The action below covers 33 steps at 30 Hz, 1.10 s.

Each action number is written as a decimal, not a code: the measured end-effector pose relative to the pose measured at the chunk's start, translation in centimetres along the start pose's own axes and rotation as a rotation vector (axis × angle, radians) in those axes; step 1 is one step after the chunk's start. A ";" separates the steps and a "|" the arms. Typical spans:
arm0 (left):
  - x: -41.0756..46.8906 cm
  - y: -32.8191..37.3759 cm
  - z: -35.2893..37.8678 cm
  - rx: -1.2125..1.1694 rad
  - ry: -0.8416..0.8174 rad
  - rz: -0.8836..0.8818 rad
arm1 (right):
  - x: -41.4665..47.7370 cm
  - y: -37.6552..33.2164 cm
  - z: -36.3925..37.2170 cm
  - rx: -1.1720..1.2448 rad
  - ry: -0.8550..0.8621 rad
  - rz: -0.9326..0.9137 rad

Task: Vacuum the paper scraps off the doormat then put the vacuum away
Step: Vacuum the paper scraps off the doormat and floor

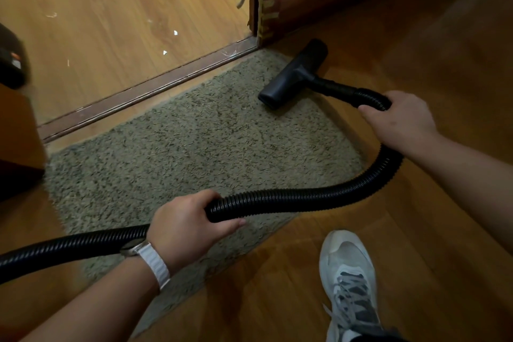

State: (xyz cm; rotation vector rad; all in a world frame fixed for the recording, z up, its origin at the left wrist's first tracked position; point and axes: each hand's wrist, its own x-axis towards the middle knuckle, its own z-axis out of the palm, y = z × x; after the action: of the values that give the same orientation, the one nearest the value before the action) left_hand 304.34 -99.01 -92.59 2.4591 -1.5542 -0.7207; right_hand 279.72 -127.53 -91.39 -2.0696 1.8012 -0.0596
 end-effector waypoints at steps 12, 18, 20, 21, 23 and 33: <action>-0.5 -1.0 0.8 0.049 -0.025 0.065 | -0.7 -7.4 2.9 -0.125 -0.206 -0.386; -1.3 -1.2 1.3 0.125 -0.105 0.064 | -1.9 -7.2 3.3 -0.203 -0.199 -0.485; -1.3 -1.2 1.6 0.106 -0.099 0.058 | -1.9 -6.0 2.8 -0.199 -0.178 -0.433; -1.2 -1.2 1.7 0.087 -0.088 0.057 | -1.7 -5.3 2.3 -0.203 -0.163 -0.401; -1.0 -0.9 1.8 0.055 -0.050 0.055 | -1.4 -3.6 1.2 -0.231 -0.127 -0.335; -1.6 -0.8 2.4 0.095 0.050 0.206 | -4.4 0.6 1.7 -0.133 -0.100 -0.334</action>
State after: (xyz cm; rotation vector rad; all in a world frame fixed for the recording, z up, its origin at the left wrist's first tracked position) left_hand 303.32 -96.90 -94.51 2.3140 -1.8271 -0.5585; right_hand 278.94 -122.89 -92.17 -2.4029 1.4213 0.0733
